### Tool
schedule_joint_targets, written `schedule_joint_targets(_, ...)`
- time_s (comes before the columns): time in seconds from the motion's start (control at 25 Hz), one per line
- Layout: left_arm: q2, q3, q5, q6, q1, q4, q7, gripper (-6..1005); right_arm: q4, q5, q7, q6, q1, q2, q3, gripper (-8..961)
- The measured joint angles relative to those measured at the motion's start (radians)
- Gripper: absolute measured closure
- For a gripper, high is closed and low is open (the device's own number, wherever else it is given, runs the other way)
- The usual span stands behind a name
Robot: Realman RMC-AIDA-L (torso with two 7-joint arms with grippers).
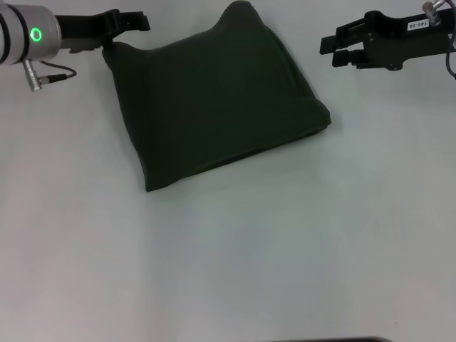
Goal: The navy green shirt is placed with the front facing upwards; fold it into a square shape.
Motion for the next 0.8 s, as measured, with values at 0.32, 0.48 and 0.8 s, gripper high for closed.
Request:
schedule_joint_targets(0.32,0.023,0.019,0.032,-0.042,-0.009,0.020,0.000,157,0.002,0.000,0.001,0.004,-0.003,-0.006,0.000,554)
schedule_joint_targets(0.48,0.020,0.019,0.090,-0.061,-0.028,0.052,-0.005,157,0.002,0.001,0.002,0.004,-0.001,-0.007,0.001,553)
schedule_joint_targets(0.8,0.000,-0.023,0.067,0.149,-0.007,-0.120,-0.025,156,0.000,-0.002,0.022,-0.011,-0.002,-0.024,-0.003,552)
